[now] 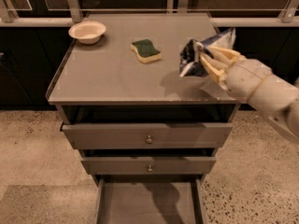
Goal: Pick blue chip bag from bottom drawer and place on counter
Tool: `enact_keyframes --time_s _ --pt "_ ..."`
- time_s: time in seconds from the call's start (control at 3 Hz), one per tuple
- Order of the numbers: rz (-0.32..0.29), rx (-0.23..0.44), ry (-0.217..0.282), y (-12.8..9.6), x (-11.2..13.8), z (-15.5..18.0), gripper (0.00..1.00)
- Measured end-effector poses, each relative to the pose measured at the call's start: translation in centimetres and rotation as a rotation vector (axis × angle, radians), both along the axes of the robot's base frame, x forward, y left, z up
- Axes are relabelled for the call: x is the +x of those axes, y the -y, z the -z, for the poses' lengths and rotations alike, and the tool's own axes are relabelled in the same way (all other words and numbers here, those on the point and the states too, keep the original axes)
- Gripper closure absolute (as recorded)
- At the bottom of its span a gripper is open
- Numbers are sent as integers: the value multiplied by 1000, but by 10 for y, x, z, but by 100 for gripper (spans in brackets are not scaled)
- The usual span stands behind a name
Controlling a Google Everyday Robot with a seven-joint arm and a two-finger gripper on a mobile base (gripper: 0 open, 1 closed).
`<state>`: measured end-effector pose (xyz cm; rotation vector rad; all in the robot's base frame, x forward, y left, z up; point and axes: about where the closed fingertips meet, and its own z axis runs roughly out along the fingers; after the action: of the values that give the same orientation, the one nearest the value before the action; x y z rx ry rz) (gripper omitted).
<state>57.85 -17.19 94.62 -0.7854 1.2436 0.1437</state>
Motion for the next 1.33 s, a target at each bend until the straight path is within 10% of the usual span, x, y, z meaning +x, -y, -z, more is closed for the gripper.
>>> enact_keyframes --time_s 0.67,1.33 --pt "-152 2 -10 -75 55 8 82" --pt "-151 2 -10 -75 54 9 36"
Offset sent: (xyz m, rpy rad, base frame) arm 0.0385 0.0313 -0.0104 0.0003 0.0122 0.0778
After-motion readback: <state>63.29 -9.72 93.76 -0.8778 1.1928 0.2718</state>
